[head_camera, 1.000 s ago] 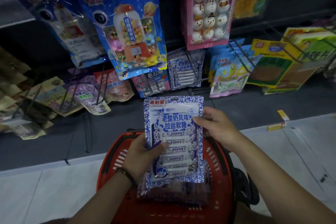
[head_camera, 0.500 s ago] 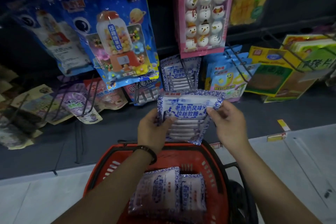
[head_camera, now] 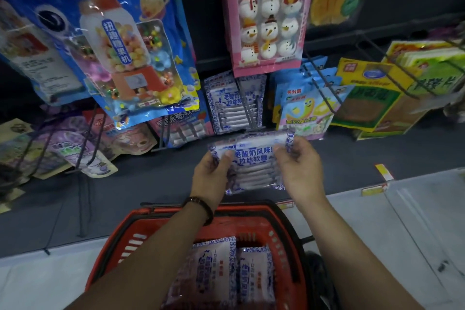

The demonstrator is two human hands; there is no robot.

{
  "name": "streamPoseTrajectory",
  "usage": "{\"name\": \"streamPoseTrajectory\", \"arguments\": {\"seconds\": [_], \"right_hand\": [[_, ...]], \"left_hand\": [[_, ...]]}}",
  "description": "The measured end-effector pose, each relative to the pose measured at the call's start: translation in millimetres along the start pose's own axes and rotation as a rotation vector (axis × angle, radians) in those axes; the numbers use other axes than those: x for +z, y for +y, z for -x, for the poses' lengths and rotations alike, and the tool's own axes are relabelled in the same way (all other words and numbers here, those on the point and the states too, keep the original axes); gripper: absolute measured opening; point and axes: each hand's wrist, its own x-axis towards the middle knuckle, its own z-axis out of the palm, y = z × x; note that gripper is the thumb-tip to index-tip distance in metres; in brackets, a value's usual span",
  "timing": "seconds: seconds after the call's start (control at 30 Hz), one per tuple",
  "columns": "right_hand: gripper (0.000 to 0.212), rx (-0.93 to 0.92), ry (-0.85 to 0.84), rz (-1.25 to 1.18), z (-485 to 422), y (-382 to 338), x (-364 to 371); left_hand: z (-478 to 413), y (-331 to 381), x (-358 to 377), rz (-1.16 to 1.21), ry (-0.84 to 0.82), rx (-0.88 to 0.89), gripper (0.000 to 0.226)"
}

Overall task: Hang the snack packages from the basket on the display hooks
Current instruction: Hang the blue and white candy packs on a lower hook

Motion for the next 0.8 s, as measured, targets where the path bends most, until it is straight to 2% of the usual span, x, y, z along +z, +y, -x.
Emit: {"name": "streamPoseTrajectory", "arguments": {"seconds": [0.03,0.07,0.23,0.33,0.4,0.47,0.57,0.8], "right_hand": [[0.009,0.014,-0.003,-0.016,0,-1,2],[0.012,0.027,-0.01,-0.036,1,-4,4],[0.082,0.067,-0.067,-0.028,-1,-4,10],[0.094,0.117,-0.094,-0.039,-5,5,13],[0.103,0.088,-0.119,-0.036,-6,6,15],[0.1,0.04,-0.141,0.03,-6,5,18],[0.091,-0.017,-0.128,0.073,-4,3,18],[0.076,-0.018,-0.035,0.078,7,-8,8]], "left_hand": [[-3,2,3,0.025,0.0,-0.028,0.031],[-6,3,5,0.044,0.011,-0.046,0.035],[-16,8,13,0.028,0.079,-0.113,0.027],[-18,8,14,-0.016,0.101,-0.128,0.032],[-18,10,16,-0.001,0.109,-0.155,0.033],[-20,15,19,0.008,0.124,-0.171,0.027],[-27,22,22,0.005,0.161,-0.179,0.035],[-4,11,19,0.097,0.133,-0.212,0.034]]}}
